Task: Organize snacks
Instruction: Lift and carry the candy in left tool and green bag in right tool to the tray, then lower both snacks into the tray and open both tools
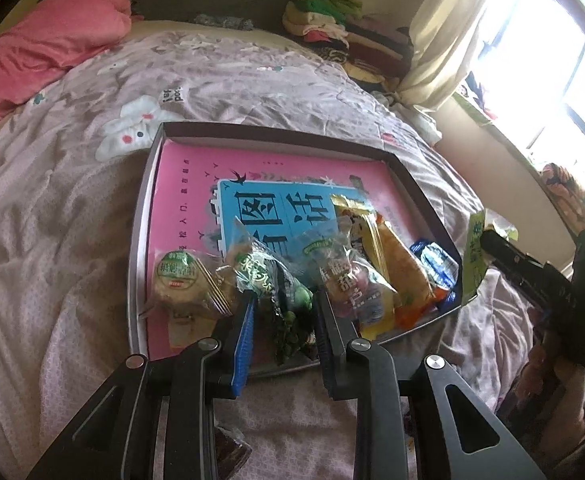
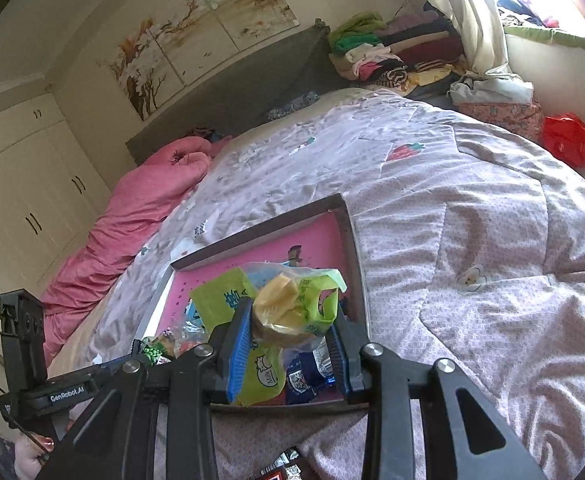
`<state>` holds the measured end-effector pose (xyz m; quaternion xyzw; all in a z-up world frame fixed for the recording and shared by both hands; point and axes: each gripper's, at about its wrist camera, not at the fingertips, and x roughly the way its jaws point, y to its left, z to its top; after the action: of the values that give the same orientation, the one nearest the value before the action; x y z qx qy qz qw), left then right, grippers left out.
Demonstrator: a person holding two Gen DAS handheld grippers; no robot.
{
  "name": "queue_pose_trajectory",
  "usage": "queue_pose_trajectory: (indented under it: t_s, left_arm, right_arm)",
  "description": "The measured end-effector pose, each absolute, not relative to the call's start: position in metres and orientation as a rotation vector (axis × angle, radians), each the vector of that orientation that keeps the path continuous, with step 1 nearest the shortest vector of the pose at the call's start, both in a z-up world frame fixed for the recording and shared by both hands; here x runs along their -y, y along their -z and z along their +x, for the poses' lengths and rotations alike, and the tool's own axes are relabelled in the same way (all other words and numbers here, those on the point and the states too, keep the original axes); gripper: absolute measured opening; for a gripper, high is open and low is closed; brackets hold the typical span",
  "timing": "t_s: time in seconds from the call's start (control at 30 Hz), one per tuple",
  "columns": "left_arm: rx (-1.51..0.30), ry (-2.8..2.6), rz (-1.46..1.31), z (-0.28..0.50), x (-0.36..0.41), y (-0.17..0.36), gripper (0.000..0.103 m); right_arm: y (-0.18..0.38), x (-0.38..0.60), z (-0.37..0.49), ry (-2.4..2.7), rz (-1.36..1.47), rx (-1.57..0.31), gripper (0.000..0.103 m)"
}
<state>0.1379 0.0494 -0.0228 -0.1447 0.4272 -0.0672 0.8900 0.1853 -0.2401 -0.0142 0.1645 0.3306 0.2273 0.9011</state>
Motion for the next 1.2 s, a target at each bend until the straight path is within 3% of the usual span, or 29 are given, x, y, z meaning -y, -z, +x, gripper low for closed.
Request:
queue_pose_trajectory:
  t_s: [0.83, 1.2]
  left_arm:
    - [-0.898, 0.132, -0.227, 0.147, -0.037, 0.027, 0.029]
    - [-0.902, 0.132, -0.232, 0.148, -0.037, 0.027, 0.029]
  right_arm:
    - [0.035, 0.214, 0.202, -0.44, 0.246, -0.766, 0.035]
    - [0.039, 0.21, 0.201, -0.435, 0.225, -0.779, 0.041]
